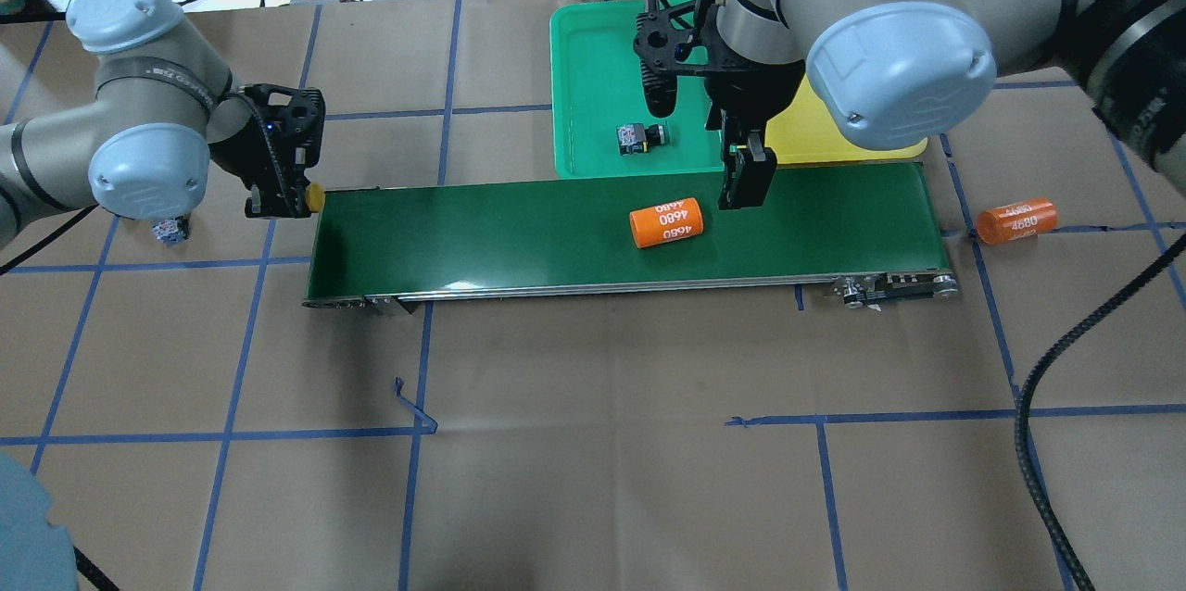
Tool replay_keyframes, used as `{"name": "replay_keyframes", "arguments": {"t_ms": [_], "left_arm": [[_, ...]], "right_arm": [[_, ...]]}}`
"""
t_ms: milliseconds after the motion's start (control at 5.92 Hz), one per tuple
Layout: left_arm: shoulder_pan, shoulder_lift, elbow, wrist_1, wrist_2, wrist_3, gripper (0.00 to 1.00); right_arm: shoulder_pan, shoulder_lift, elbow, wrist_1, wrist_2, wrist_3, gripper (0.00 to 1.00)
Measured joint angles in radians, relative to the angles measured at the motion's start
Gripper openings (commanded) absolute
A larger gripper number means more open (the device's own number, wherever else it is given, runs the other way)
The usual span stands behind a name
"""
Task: Sort buttons by color to trays
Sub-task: 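Place the yellow button on the belt with the left gripper and release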
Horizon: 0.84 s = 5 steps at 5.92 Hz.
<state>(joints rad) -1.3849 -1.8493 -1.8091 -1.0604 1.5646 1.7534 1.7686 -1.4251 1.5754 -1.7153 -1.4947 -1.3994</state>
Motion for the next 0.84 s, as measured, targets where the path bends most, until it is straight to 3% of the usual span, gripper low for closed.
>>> {"name": "replay_keyframes", "arguments": {"t_ms": [169, 338, 506, 844], "left_arm": [[-0.063, 0.0, -0.014, -0.016, 0.0, -0.057, 0.02], [-0.132, -0.006, -0.031, -0.01, 0.006, -0.142, 0.61], [-0.18, -0.004, -0.042, 0.006, 0.011, -0.196, 0.99], [-0.164, 0.006, -0.041, 0.01, 0.017, -0.222, 0.99]], "right_arm": [[0.0, 0.0, 0.0, 0.0, 0.0, 0.005, 1.0], [0.0, 0.0, 0.001, 0.0, 0.001, 0.006, 1.0], [0.0, 0.0, 0.001, 0.0, 0.001, 0.006, 1.0], [0.0, 0.0, 0.002, 0.0, 0.001, 0.006, 1.0]]}}
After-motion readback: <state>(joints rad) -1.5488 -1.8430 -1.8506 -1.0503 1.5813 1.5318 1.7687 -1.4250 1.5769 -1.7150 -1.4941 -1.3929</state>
